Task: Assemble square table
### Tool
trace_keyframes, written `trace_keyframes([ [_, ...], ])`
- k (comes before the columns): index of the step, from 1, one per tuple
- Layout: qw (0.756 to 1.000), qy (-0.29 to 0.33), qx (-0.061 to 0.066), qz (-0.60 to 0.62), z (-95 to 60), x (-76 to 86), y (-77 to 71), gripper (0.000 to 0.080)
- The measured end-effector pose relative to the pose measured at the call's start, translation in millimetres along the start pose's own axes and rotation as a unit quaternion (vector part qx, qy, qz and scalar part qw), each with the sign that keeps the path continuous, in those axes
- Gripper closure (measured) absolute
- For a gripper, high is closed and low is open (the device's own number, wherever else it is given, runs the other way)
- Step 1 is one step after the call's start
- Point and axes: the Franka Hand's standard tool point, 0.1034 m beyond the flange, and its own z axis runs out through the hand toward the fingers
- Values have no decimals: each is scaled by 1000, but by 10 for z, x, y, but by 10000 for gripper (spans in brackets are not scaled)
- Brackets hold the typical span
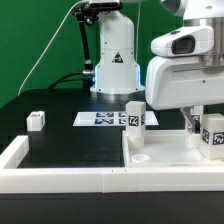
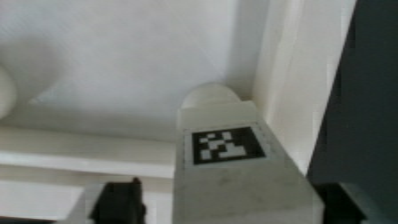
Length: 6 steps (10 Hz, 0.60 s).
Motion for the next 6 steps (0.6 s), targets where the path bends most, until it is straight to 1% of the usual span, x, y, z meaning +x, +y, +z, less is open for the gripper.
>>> trace_keyframes([
  [3, 1000, 0, 0, 15, 0, 0, -1, 511],
  [5, 995, 0, 1, 102, 2, -2, -2, 511],
  [6, 986, 3, 1, 167, 8, -7, -4, 511],
])
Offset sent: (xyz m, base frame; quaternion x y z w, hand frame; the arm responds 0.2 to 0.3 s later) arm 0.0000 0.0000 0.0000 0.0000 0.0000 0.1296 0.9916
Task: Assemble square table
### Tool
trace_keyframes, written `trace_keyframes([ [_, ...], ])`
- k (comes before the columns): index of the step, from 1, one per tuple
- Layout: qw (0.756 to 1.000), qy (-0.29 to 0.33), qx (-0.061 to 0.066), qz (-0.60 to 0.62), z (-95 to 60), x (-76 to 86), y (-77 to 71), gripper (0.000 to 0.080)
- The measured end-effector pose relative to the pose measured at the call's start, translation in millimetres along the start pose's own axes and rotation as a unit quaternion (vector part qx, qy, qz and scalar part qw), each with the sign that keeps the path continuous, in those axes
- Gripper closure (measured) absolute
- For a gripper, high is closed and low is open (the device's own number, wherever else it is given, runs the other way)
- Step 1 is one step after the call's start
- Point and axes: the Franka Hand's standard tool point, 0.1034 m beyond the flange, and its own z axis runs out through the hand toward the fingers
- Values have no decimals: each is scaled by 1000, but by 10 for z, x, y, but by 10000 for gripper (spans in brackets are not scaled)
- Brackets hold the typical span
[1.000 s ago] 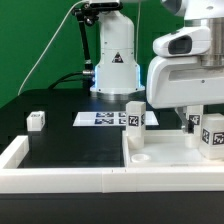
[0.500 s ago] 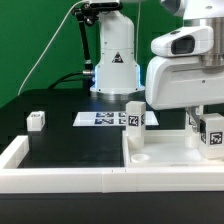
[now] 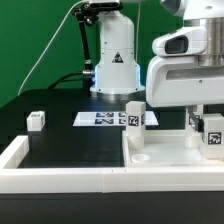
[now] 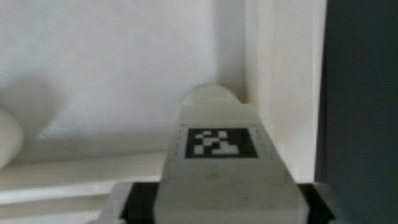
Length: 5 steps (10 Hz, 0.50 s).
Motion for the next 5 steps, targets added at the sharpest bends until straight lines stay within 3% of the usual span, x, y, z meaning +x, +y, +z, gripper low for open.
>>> trace_keyframes([
  [2, 991, 1, -3, 135, 2, -12, -14, 511],
  [5, 955, 4, -5, 296, 11, -28, -32, 509],
])
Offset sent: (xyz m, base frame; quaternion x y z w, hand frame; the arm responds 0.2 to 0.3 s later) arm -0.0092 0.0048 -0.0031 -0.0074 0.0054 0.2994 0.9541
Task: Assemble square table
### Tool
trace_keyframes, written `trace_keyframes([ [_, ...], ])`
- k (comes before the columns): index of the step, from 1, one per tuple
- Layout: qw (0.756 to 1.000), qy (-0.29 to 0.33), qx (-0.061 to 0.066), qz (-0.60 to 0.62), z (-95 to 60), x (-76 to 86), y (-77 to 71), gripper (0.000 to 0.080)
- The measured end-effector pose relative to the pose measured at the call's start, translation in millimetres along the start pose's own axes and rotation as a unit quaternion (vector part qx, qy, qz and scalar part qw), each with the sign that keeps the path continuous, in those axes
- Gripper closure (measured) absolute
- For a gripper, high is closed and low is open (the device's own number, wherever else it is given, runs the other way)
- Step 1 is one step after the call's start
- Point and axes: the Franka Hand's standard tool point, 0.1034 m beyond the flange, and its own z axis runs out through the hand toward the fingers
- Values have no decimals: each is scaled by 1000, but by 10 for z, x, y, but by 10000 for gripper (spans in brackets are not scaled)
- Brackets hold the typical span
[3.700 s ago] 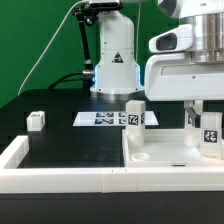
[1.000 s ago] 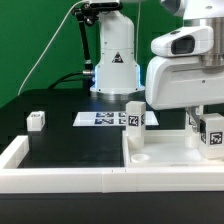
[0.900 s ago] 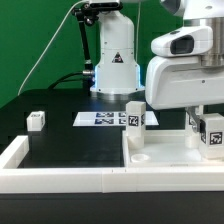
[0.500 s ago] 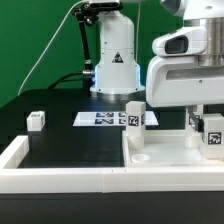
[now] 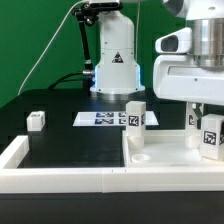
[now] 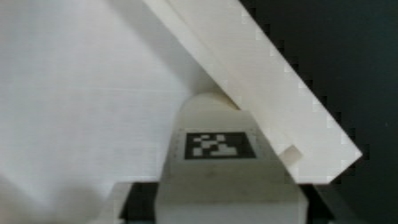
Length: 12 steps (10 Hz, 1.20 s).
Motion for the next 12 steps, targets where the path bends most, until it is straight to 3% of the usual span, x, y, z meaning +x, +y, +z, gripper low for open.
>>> trace_keyframes([
  [2, 992, -3, 1, 130, 9, -6, -6, 509],
  [6, 987, -5, 2, 161, 7, -13, -13, 500],
  [7, 989, -5, 3, 146, 7, -14, -14, 304],
  [8, 991, -5, 3, 131, 6, -30, -26, 200],
  [10, 1000, -3, 4, 4, 4, -34, -33, 159],
  [12, 993, -1, 6, -122, 0, -26, -41, 152],
])
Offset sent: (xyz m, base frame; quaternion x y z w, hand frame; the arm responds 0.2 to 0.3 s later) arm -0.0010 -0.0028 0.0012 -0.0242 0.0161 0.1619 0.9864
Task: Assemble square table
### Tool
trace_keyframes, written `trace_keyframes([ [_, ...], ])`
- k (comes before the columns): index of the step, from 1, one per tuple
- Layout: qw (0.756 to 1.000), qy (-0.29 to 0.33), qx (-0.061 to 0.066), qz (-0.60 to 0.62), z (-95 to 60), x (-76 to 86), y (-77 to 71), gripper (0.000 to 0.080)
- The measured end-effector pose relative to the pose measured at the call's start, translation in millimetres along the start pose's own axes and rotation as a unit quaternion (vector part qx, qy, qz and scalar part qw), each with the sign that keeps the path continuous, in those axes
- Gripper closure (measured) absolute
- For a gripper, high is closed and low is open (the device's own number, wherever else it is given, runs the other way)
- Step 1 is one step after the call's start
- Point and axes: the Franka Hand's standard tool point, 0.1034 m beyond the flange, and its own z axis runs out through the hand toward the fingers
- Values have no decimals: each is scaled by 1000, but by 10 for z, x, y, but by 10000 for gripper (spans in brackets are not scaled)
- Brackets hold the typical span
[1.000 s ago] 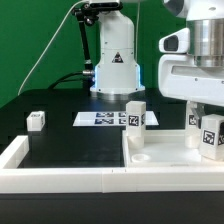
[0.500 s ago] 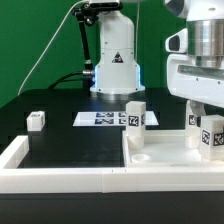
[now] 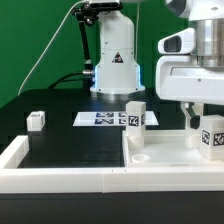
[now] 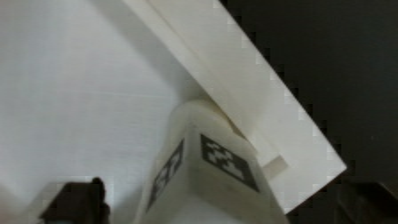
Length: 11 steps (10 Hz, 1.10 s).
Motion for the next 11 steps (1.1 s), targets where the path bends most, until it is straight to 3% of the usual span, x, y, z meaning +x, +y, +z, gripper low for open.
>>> trace_keyframes([
  [4, 983, -2, -11, -183, -19, 10, 2, 150],
  [9, 950, 2, -10, -311, -30, 36, 2, 159],
  [11, 950, 2, -10, -311, -30, 38, 5, 510],
])
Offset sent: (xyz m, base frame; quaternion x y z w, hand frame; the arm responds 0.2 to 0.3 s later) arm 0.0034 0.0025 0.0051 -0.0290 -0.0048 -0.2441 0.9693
